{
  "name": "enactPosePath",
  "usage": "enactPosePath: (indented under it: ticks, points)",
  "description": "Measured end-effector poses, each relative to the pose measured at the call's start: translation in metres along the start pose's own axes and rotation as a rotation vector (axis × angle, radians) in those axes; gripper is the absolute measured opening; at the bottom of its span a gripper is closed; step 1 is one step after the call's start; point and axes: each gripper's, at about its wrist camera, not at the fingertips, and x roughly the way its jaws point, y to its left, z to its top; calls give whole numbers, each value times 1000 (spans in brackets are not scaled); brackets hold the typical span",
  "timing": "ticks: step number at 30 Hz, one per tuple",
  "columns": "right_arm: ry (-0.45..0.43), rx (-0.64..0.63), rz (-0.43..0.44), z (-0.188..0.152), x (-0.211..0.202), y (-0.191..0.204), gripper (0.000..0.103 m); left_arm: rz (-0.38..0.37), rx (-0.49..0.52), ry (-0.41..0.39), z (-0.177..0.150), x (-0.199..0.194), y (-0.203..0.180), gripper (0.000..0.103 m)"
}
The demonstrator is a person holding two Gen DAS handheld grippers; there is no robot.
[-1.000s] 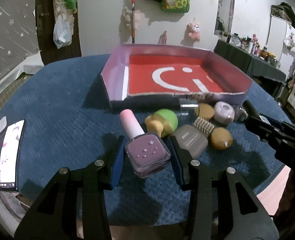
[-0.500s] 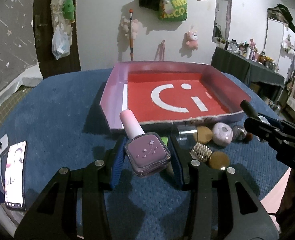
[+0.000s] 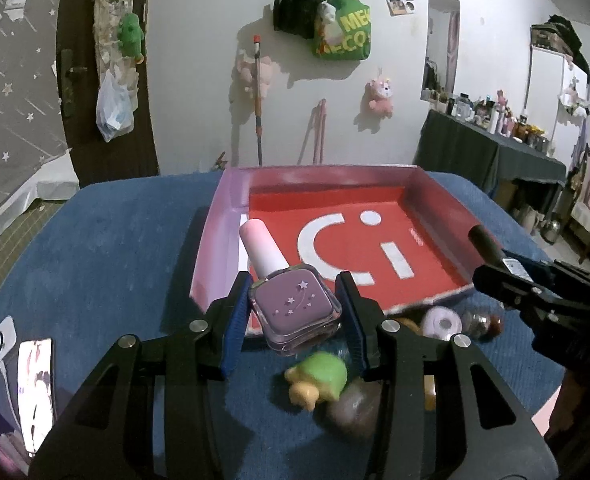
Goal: Organize rigid objects
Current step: 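Carry both polish bottles over the red-lined box with both tools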
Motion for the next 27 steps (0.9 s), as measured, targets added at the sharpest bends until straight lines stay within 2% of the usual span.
enactPosePath:
  ticks: [16, 27]
  points:
    - [55, 3, -11, 37, 48, -21, 44, 4, -9, 40, 44, 51, 9, 40]
    - [152, 9, -32, 53, 102, -37, 44, -5, -21, 149, 52, 104, 14, 40]
